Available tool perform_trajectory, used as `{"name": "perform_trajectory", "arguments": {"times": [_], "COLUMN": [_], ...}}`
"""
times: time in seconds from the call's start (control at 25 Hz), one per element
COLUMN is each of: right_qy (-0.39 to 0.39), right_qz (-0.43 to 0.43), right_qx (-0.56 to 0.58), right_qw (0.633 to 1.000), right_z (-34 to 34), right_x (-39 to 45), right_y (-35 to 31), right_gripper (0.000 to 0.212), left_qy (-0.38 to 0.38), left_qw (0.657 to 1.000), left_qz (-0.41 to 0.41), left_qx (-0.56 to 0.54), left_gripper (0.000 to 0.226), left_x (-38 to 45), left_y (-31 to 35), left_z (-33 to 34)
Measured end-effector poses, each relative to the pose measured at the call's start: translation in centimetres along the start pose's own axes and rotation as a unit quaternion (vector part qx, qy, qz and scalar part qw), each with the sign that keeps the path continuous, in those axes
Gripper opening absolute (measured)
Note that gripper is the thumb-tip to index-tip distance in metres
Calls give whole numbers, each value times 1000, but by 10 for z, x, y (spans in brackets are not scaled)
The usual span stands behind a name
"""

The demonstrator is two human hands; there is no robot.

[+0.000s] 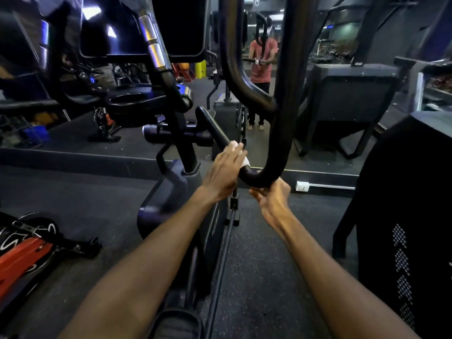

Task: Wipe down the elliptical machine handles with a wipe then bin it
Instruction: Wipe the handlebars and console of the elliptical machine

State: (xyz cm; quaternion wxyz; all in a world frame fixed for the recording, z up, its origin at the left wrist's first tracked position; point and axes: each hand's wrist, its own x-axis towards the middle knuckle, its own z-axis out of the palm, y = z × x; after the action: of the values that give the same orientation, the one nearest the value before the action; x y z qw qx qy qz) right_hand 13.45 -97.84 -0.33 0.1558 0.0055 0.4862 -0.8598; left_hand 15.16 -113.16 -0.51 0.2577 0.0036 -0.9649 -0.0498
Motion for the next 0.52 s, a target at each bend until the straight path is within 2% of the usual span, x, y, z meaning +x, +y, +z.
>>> {"name": "perform_trajectory", "arguments": {"times": [0.08, 0.2, 0.28, 0.36, 0.4, 0.44, 0.52], "right_qy": [7, -34, -77, -95, -92, -90, -64], "right_qz": [26, 68, -2, -165, -264, -345, -423], "right_qx": [-21, -171, -239, -292, -349, -418, -572], "right_qw": [999, 982, 968, 937, 894, 836, 700], "right_z": [0, 8, 27, 46, 56, 64, 76], "right_x": [-4, -29, -36, -30, -26, -21, -14], "right_y": [17, 50, 58, 51, 44, 38, 24], "right_gripper": [21, 20, 20, 18, 17, 16, 26], "left_qy": [-2, -2, -14, -26, -30, -38, -44], "left_qw": [997, 999, 997, 997, 998, 998, 998], "left_qz": [64, 35, 54, 55, 31, 9, 26], "left_qx": [44, 36, 44, 52, 50, 46, 34], "left_gripper": [61, 64, 62, 64, 63, 64, 70], "left_x": [1, 10, 16, 19, 21, 22, 21], "left_y": [-13, -31, -42, -48, -53, -57, -64], "left_z": [0, -11, -11, -11, -12, -12, -10]}}
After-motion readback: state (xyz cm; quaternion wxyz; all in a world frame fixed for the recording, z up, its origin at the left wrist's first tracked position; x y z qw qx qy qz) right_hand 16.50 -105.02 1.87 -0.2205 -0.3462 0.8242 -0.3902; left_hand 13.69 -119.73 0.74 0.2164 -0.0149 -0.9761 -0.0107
